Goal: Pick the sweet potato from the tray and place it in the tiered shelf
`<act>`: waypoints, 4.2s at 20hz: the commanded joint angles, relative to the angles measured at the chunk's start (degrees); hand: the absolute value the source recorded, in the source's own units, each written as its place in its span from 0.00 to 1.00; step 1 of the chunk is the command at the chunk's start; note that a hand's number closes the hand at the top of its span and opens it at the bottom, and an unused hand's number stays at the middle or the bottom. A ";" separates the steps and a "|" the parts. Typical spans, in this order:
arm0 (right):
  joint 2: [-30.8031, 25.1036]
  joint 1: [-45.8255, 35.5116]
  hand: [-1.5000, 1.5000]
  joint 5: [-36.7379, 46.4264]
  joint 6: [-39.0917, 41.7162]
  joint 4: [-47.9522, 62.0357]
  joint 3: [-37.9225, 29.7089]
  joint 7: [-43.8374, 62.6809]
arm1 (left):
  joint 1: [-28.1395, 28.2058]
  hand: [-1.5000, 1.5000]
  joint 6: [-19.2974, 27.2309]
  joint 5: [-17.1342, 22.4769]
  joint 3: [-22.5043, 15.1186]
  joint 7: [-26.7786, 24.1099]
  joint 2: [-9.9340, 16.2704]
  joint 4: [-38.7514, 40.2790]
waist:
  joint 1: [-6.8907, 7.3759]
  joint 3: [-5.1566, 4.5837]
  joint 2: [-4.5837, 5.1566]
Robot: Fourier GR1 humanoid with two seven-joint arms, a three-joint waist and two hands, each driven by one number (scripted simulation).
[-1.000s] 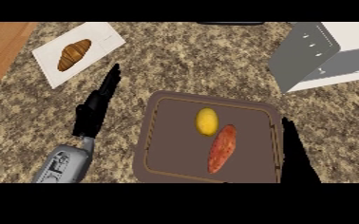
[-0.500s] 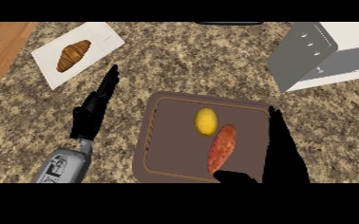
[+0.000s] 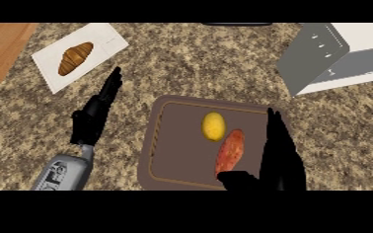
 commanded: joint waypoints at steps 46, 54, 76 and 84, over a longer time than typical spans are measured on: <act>0.57 -5.75 1.00 -2.65 -6.69 19.61 6.02 12.25 | -0.11 0.50 -1.51 -3.71 2.35 -0.88 -3.91 2.39 | -0.45 0.07 -0.05; -9.78 0.13 1.00 -10.03 0.50 12.75 3.51 -15.35 | -0.24 0.50 -3.90 -2.29 5.35 0.66 -1.70 0.03 | -0.51 0.14 -0.09; -33.34 15.08 1.00 -45.69 2.99 -29.60 -32.91 -40.66 | 2.81 0.50 -3.88 -4.06 5.25 -1.21 -3.09 -0.23 | -1.41 0.09 -0.25; -36.95 2.05 1.00 -53.27 5.68 -25.72 -49.75 -33.58 | 1.21 0.50 -4.47 -4.21 6.67 -1.32 -3.09 0.49 | -1.00 0.08 -0.18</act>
